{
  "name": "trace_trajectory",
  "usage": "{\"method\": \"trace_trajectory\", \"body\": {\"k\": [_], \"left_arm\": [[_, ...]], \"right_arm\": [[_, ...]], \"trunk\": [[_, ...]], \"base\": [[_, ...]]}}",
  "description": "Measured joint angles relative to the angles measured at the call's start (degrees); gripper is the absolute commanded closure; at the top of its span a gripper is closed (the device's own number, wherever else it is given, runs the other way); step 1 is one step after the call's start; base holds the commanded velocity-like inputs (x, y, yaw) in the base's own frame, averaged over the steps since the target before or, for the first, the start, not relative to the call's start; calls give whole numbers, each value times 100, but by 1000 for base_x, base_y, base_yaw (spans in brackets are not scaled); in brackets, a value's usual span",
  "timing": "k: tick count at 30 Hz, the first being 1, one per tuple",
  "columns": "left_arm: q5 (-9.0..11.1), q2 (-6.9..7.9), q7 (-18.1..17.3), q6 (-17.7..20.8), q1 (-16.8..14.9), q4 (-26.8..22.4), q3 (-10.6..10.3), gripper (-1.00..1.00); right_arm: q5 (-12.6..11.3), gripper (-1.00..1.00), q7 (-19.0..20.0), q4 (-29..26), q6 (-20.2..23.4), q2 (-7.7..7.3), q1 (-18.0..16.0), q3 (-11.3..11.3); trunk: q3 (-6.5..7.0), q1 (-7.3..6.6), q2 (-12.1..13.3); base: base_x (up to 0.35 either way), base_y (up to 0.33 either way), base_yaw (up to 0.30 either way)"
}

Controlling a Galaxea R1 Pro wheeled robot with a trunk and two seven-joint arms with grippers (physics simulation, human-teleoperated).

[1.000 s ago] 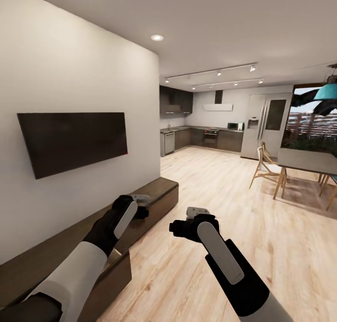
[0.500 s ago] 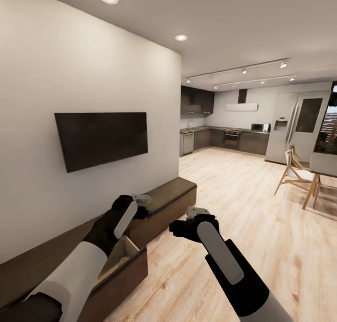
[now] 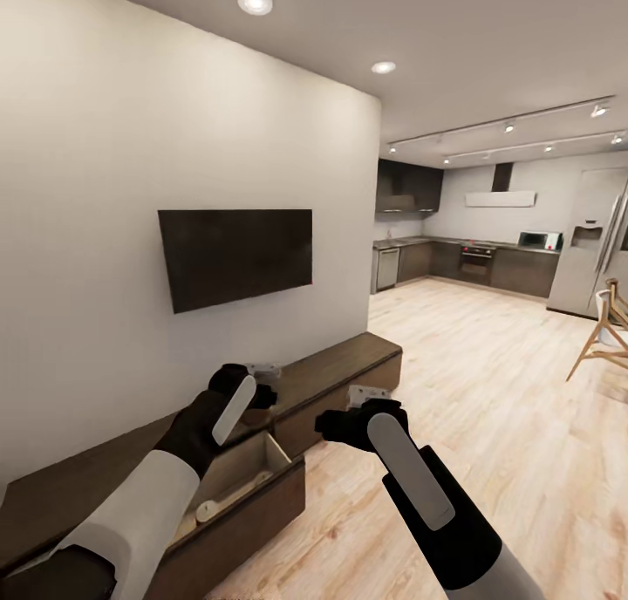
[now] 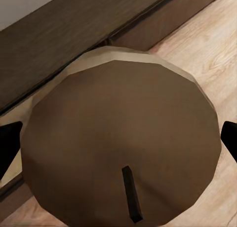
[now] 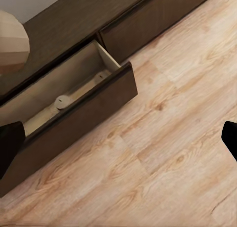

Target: Place each of the two pumpkins and all three candles from the living room inside a cabinet in the living room (use any cabinet), then make sure every cabinet is closed, and position the cauldron so it is next to a table in the living room.

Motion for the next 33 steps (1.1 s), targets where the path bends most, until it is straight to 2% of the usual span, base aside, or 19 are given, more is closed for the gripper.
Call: {"method": "trace_trajectory", "body": {"k": [33], "left_arm": [[0, 0, 26, 0, 4, -1, -1, 100]], "right_arm": [[10, -100, 11, 3, 2, 0, 0, 0]], "trunk": [[0, 0, 0]], "base": [[1, 0, 287]]}}
